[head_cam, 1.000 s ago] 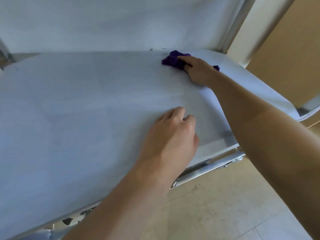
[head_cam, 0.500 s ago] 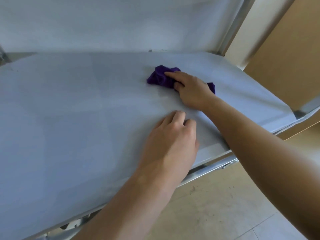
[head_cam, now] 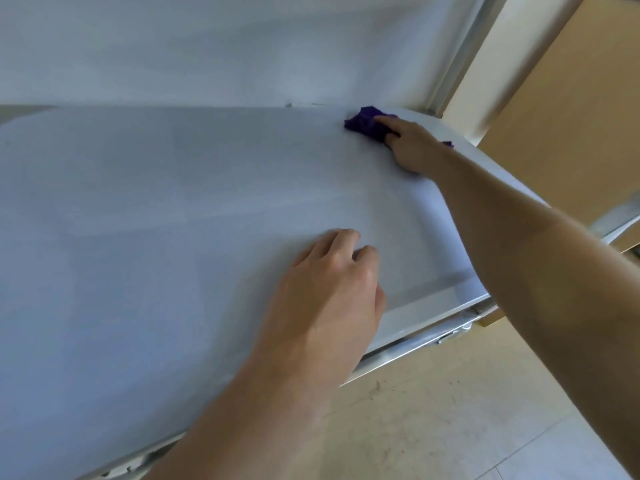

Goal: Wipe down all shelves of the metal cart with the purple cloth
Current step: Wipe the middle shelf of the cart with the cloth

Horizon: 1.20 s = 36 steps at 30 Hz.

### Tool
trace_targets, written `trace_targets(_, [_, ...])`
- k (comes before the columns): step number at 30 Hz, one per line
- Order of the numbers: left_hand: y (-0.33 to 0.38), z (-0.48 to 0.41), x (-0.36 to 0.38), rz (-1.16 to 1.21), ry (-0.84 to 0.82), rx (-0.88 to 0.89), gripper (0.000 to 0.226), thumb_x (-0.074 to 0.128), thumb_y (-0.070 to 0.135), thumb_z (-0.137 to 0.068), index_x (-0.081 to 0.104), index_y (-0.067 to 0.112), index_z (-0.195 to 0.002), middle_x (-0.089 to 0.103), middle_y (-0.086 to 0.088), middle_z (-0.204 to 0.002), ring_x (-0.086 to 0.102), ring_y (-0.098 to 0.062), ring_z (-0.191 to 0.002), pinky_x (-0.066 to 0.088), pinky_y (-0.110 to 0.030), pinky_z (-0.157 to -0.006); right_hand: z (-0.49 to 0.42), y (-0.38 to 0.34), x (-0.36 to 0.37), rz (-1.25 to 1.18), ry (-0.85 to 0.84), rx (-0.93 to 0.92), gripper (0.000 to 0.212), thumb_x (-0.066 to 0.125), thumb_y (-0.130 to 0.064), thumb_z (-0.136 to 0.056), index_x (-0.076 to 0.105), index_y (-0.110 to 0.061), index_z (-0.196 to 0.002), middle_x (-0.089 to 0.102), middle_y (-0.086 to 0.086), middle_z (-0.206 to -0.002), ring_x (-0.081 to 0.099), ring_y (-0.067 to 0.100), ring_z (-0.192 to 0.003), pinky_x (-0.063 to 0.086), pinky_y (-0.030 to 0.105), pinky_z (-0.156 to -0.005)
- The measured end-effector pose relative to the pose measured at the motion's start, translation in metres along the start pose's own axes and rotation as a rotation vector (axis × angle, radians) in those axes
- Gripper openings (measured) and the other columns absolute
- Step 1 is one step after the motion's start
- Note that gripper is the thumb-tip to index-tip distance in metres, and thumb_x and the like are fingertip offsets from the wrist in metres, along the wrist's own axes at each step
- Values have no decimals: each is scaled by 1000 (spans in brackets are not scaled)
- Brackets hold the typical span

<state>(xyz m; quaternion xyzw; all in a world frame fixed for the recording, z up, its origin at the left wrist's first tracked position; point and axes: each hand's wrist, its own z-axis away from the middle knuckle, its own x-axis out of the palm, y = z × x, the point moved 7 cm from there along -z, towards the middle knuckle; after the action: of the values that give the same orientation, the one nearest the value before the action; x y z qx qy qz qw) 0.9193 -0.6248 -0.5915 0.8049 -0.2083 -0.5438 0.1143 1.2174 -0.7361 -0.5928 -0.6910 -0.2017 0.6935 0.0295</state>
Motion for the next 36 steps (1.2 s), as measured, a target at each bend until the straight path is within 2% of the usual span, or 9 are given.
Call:
trace_targets(2, [-1,1,-2,-12,21,-6,15,57,19,-71,70,17,-78,69,-1,-101,67,-20,-85,48,-26,-72,5,1,3,21,-1,2,46,33,-35,-101,30,-49,-144,38,4,-152,40,35,-134,30,45,-112])
trace_targets(5, [-1,1,-2,-22,35,4,10,62,17,-71,69,17,-78,69,-1,-102,66,-20,-82,47,-25,-71,40,-18,6,86,-11,-51,47,32,-31,-102,27,-44,-147,37,3,-153,42,33,-133,32,45,-110])
trace_targets(8, [-1,0,-4,-44,30,-14,22,46,19,-76,67,16,-78,67,0,-100,63,-20,-77,43,-26,-67,99,-45,16,135,-21,-198,48,33,-29,-103,27,-42,-149,30,-4,-157,33,28,-140,26,44,-115])
trace_targets(12, [0,2,-4,-52,7,-18,28,40,22,-77,67,16,-80,66,0,-98,62,-21,-75,45,-27,-64,152,-58,15,122,54,-277,45,31,-30,-104,29,-43,-148,31,-11,-156,28,21,-143,19,38,-116])
trace_targets(15, [1,2,-2,-56,-15,-11,31,37,24,-80,68,16,-82,66,1,-103,63,-20,-79,47,-27,-65,146,-57,9,97,65,-276,45,33,-28,-104,33,-43,-146,34,-12,-154,33,21,-140,24,39,-112])
trace_targets(20, [0,4,0,-47,-12,15,10,60,14,-81,69,15,-84,67,0,-111,66,-18,-94,50,-26,-73,69,3,-4,114,61,-33,45,32,-32,-102,31,-47,-145,40,0,-152,44,32,-131,36,42,-106])
trace_targets(26, [4,0,4,-56,-29,19,32,36,23,-83,68,19,-82,67,3,-108,66,-14,-95,42,-23,-80,7,67,-27,125,64,175,47,30,-33,-101,29,-47,-146,38,3,-153,39,34,-135,29,45,-112])
trace_targets(30, [9,-1,3,-107,1,27,36,33,24,-80,69,19,-80,68,2,-102,67,-17,-90,32,-31,-88,-6,72,-28,123,71,218,47,28,-32,-101,28,-49,-145,35,-1,-155,35,31,-138,25,45,-114])
trace_targets(36, [8,-2,6,-63,-11,25,35,32,24,-80,66,17,-77,67,-1,-99,66,-19,-93,36,-28,-84,-7,61,-20,92,63,136,47,32,-36,-99,31,-51,-144,34,-2,-155,34,30,-140,24,45,-115])
